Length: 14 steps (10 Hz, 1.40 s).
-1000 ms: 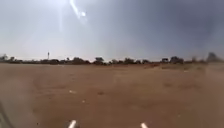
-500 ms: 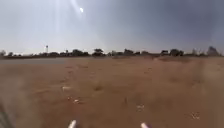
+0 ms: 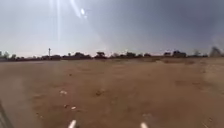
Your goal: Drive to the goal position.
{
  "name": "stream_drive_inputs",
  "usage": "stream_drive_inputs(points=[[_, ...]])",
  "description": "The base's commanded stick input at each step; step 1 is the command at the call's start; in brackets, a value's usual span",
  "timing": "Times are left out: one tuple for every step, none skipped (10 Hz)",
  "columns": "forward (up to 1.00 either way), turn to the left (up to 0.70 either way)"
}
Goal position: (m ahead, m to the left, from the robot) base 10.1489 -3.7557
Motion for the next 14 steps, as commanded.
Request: stream_drive_inputs(points=[[0.50,0.00],[0.50,0.00],[0.50,0.00],[0.50,0.00],[0.50,0.00],[0.50,0.00],[0.50,0.00],[0.50,0.00],[0.50,0.00],[0.50,0.00],[0.50,0.00],[0.50,0.00],[0.50,0.00],[0.50,0.00]])
